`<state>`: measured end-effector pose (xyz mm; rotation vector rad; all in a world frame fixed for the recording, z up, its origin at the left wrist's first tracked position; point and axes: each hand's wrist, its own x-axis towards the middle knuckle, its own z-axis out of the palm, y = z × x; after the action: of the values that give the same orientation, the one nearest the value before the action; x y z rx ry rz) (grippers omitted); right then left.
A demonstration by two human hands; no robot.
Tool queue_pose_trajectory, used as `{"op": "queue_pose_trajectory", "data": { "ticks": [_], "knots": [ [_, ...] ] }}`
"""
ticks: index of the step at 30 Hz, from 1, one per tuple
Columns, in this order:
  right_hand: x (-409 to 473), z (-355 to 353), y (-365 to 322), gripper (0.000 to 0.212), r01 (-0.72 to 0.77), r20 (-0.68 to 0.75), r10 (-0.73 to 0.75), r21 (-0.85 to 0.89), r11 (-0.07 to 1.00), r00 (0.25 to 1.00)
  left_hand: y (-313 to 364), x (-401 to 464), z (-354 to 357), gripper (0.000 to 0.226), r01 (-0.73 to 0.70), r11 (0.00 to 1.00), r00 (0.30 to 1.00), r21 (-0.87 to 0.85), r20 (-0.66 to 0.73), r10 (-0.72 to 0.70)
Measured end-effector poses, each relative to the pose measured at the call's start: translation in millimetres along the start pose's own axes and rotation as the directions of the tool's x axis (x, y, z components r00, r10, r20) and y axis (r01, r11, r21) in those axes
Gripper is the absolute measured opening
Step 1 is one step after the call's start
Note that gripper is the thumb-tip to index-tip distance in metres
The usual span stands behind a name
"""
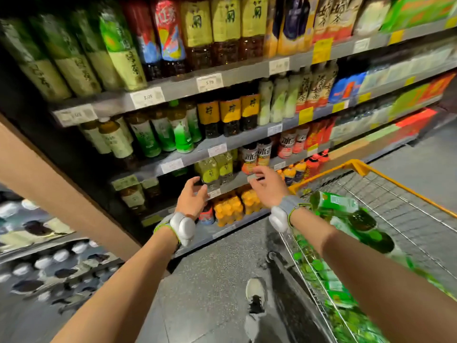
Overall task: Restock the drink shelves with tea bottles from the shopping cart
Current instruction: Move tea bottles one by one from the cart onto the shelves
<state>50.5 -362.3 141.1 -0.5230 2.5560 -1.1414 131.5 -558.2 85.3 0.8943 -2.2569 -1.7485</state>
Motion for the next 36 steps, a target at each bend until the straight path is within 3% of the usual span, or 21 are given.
{"op": "queue_pose_trajectory", "data": {
  "ticks": [8,15,22,27,31,36],
  "knots": [
    [-83.0,-104.3,56.1,0.037,-0.159,-0.131,0.156,-0.01,0.987,0.979,54.7,-72.0,93.6,0.043,0.003,1.0,0.98,-0.005,0.201,-0.002],
    [-144.9,-176.4,130.5,0.037,-0.333,-0.335,0.326,0.039,0.942,0.884,75.5,-103.0,196.0,0.038,-0.024,0.994,0.934,0.109,0.357,-0.017],
    [-184.2,-218.7,210.8,0.038,-0.477,-0.387,0.463,0.067,0.876,0.797,75.5,-115.4,289.5,0.041,-0.038,0.971,0.885,0.236,0.459,-0.077],
    [-192.2,-241.1,276.4,0.04,-0.571,-0.29,0.566,0.073,0.817,0.772,74.4,-114.3,355.0,0.042,-0.014,0.951,0.858,0.308,0.492,-0.147],
    [-188.1,-247.7,319.5,0.041,-0.612,-0.192,0.607,0.04,0.79,0.771,62.7,-104.8,385.5,0.039,0.026,0.934,0.886,0.356,0.424,-0.187],
    [-173.9,-241.6,373.0,0.045,-0.686,-0.109,0.678,-0.07,0.725,0.727,37.4,-82.5,430.5,0.039,0.084,0.893,0.858,0.443,0.423,-0.29]
  ]
}}
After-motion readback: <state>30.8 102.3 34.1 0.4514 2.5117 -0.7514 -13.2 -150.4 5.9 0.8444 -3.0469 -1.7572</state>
